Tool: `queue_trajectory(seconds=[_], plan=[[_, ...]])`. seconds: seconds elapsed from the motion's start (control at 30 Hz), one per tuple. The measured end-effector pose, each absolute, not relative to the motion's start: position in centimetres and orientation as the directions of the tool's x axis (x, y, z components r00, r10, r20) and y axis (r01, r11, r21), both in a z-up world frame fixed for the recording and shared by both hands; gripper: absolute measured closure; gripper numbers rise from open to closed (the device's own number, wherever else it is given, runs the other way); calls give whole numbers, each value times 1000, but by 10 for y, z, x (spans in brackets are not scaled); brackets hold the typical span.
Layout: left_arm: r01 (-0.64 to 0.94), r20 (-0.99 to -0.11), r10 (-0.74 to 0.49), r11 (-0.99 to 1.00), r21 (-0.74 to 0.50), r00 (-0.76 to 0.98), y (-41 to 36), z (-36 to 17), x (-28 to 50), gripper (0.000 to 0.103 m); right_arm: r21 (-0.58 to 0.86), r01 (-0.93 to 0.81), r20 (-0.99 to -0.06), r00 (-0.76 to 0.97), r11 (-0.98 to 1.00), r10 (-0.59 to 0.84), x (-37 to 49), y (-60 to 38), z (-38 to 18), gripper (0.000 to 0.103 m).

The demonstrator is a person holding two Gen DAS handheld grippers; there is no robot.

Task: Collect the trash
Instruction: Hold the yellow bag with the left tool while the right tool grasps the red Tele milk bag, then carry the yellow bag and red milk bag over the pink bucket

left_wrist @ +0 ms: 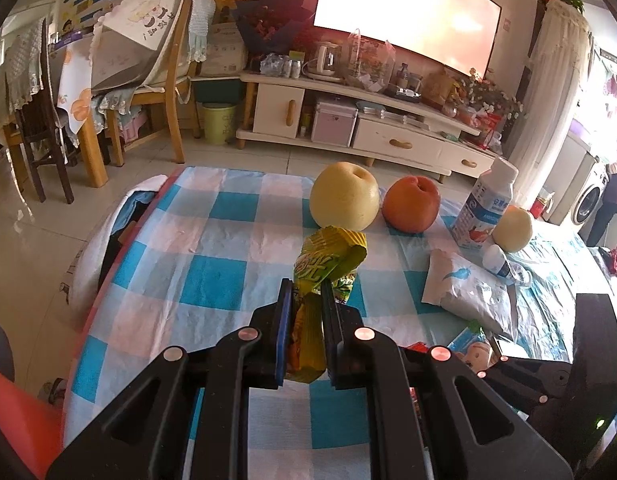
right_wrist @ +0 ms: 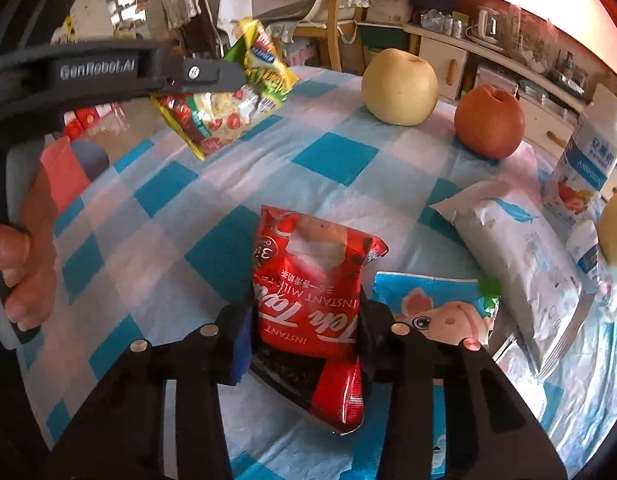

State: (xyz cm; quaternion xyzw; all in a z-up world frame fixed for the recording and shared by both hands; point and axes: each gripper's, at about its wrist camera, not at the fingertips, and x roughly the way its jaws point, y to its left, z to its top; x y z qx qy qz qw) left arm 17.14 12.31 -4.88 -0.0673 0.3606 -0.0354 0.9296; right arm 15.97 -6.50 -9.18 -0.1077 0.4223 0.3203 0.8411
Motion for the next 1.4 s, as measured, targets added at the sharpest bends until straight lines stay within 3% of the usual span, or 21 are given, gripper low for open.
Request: queue_trajectory(seconds=[0.4,0.73,1.23,1.4], plan=[[-1,-647,-109,986,-168,755,135,-41,163,88,95,-630,-685,521,771,510,157,-85,-39,60],[20,-636,-107,990,-142,764,125,-32,152,88,91,-626,-668,539,774,514,152,-94,-29,60],[-66,-541,46,998,-19,840,134,23,78,88,81,-668,-596,563,740,573,102,-80,18,60],[-119,-542,83,992,-32,836,157,29,44,88,66,-695,-577,559,716,596,82,-64,42,60]])
